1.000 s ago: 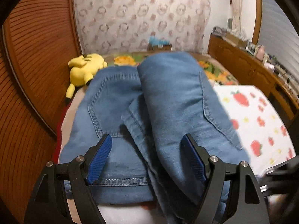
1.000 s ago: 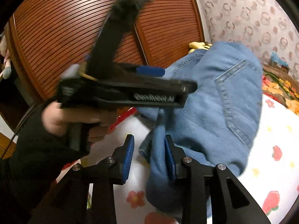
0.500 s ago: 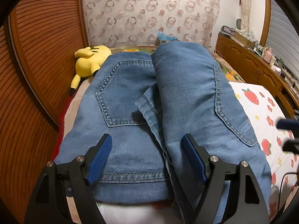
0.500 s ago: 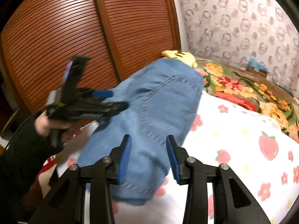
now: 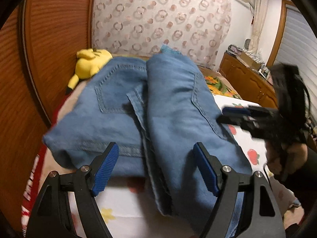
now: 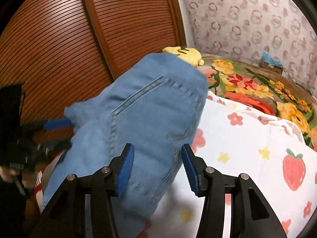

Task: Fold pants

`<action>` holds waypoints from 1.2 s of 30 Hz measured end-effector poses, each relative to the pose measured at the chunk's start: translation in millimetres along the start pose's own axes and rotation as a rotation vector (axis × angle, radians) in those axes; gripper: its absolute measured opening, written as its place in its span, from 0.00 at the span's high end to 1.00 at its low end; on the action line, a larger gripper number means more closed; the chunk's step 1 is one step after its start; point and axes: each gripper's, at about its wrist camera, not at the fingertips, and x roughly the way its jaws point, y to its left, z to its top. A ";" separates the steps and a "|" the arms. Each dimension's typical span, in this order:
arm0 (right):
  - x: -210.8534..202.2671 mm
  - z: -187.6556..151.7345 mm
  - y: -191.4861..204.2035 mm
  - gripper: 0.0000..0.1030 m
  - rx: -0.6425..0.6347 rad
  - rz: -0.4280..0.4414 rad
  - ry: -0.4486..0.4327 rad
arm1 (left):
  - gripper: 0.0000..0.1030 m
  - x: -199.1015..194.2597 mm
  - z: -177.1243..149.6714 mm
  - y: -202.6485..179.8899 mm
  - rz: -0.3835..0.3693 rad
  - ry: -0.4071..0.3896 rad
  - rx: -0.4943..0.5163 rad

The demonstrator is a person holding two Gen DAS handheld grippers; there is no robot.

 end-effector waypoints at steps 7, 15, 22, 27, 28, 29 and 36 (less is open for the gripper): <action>32.9 6.8 -33.8 0.35 0.088 0.101 0.024 | 0.24 27.8 -19.1 2.9 -0.042 0.073 -0.087; 70.6 14.6 -53.6 0.26 0.120 0.153 0.048 | 0.28 29.2 -26.3 4.6 -0.072 0.075 -0.138; 95.5 17.8 -68.5 0.23 0.184 0.215 0.077 | 0.32 26.2 -39.6 8.6 -0.114 0.082 -0.179; 105.3 22.5 -76.4 0.32 0.195 0.259 0.091 | 0.41 27.3 -38.7 8.1 -0.141 0.091 -0.166; 105.0 23.3 -76.7 0.38 0.196 0.262 0.089 | 0.41 27.0 -38.5 6.5 -0.141 0.091 -0.160; 104.6 23.7 -77.7 0.42 0.197 0.270 0.085 | 0.42 27.1 -37.0 4.7 -0.135 0.091 -0.149; 80.3 31.2 -78.5 0.76 0.175 0.339 0.034 | 0.74 13.5 -38.7 -4.5 -0.127 0.070 -0.111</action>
